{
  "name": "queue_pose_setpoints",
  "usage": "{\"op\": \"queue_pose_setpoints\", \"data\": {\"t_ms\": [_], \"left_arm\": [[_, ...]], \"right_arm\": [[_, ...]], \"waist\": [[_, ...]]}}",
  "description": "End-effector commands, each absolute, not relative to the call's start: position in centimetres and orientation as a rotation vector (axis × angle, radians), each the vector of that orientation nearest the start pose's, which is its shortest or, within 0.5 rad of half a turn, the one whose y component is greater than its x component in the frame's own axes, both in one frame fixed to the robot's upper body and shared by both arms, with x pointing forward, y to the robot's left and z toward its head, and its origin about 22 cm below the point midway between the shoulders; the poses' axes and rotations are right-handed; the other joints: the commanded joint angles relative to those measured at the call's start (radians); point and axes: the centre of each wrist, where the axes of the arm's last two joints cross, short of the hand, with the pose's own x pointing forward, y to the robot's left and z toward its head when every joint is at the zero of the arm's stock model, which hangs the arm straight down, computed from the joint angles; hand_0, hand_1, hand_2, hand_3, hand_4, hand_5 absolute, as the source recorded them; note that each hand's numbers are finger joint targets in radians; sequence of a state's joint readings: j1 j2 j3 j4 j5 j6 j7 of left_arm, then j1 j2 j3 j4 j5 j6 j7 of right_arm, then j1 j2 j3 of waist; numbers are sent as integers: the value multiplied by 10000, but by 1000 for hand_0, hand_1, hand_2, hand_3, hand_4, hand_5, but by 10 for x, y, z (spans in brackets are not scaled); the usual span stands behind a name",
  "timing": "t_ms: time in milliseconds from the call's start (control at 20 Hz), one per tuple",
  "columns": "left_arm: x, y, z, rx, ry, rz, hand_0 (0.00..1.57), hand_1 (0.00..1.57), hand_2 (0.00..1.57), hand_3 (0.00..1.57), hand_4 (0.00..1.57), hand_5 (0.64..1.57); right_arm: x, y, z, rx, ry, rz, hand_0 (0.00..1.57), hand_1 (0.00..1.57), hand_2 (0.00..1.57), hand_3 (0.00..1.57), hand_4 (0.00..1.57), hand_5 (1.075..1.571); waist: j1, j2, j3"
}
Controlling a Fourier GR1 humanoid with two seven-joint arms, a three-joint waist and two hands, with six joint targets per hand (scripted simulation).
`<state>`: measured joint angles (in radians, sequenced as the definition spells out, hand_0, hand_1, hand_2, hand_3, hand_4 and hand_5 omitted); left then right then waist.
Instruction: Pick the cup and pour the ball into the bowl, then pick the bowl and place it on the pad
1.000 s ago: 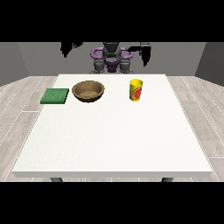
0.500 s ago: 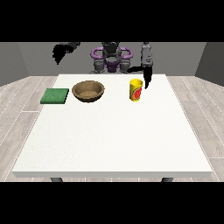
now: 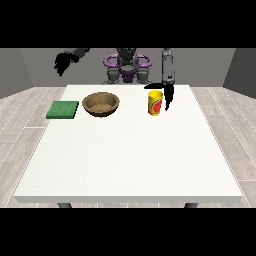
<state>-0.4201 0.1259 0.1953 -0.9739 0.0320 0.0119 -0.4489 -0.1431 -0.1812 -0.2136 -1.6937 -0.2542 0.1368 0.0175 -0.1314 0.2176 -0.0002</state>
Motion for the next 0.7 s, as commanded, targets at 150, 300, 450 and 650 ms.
{"op": "queue_pose_setpoints", "data": {"t_ms": [150, 300, 450, 650], "left_arm": [[346, 291, -38, 1672, -18666, 1027, 0, 0, 0, 0, 363, 1464], [347, 261, -52, 1774, -18128, 548, 698, 698, 639, 0, 1006, 1553], [330, 273, -71, 3650, -18640, -416, 1226, 1226, 1571, 1571, 1336, 1481], [344, 270, -63, 4579, -18824, 185, 1283, 1283, 1571, 1571, 1366, 1457]], "right_arm": [[260, -311, 86, 1078, -18983, 299, 0, 0, 0, 0, 675, 1564], [270, -320, 98, 861, -19134, -58, 0, 0, 0, 0, 679, 1569], [266, -321, 108, 1127, -19332, 111, 0, 0, 0, 140, 647, 1569], [270, -346, 143, 1233, -19815, 686, 0, 0, 0, 164, 642, 1568]], "waist": [[-699, 597, -7], [-632, 518, -3], [-957, 919, -6], [-1236, 1239, -7]]}}
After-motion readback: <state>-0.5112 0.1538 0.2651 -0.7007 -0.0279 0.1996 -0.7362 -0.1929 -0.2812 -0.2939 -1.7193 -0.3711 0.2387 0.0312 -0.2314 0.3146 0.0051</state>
